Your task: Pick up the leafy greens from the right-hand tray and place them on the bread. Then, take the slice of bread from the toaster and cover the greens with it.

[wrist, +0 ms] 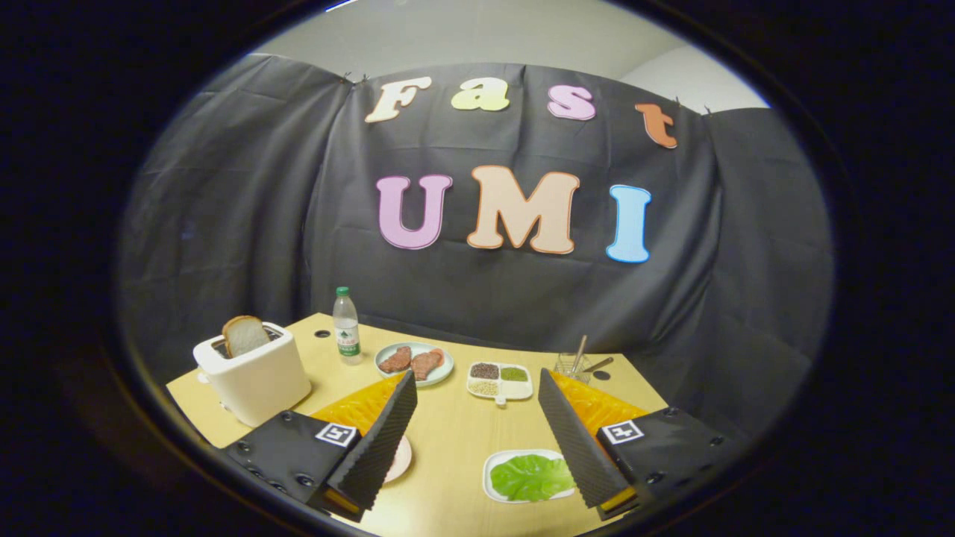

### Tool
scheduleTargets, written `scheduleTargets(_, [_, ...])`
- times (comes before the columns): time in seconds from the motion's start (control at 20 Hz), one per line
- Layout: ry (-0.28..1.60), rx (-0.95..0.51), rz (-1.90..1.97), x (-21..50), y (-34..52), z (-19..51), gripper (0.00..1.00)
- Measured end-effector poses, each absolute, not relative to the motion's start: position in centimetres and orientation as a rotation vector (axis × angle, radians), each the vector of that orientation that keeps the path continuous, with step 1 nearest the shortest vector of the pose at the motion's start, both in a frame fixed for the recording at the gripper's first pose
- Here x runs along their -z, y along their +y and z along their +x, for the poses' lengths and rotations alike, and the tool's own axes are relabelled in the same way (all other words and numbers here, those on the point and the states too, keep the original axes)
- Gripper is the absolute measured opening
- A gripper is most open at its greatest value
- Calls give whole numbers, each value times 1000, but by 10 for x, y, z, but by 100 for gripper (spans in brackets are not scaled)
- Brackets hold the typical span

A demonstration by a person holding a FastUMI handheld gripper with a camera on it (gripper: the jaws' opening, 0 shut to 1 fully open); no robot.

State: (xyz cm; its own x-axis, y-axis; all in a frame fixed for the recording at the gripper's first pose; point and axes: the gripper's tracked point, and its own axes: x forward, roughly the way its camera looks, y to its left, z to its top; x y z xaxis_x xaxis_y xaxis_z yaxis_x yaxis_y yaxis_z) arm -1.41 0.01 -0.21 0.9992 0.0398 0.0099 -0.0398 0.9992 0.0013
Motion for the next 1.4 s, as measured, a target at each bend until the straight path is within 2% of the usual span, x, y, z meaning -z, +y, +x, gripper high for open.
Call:
scheduleTargets(0.7, [106,-25,72,65,-74,-20,100])
scheduleTargets(1.1, [261,95,210,149,-132,9,100])
scheduleTargets(1.4, [374,129,366,214,-164,36,98])
